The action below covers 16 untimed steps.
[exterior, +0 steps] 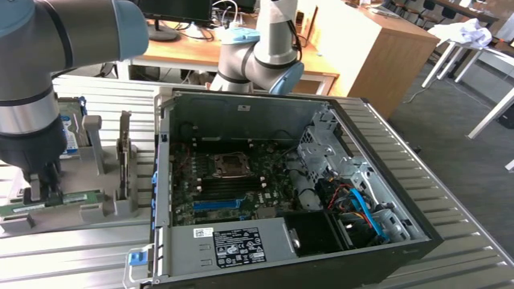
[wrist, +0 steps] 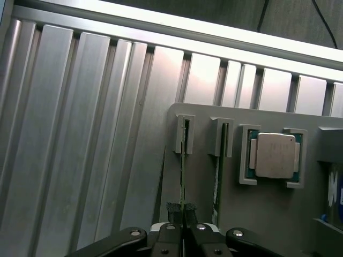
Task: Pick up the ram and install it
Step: 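Pick up the ram and move it above insertion slot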
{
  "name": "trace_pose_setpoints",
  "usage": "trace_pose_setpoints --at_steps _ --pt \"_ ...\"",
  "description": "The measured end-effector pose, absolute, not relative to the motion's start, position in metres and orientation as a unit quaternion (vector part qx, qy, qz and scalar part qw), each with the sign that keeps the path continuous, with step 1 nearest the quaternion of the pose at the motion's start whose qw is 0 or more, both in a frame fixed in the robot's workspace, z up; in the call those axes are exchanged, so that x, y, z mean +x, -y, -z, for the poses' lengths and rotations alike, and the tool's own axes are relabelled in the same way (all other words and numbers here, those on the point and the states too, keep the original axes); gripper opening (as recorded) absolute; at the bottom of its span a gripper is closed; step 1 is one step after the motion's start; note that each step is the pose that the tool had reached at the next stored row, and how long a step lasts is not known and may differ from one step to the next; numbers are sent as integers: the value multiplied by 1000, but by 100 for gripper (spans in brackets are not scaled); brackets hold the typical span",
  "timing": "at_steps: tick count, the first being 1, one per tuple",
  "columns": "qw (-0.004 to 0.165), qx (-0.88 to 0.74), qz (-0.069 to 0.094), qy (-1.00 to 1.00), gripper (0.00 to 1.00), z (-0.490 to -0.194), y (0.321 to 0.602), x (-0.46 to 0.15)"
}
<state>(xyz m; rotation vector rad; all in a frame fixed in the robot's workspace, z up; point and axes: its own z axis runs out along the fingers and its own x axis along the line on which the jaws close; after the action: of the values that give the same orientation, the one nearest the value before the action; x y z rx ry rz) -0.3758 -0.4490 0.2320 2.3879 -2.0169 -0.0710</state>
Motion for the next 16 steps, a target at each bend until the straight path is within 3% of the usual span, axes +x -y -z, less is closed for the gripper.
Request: trace_pose_setpoints --at_steps 16 --pt "8 764 23 645 13 -243 449 -376"
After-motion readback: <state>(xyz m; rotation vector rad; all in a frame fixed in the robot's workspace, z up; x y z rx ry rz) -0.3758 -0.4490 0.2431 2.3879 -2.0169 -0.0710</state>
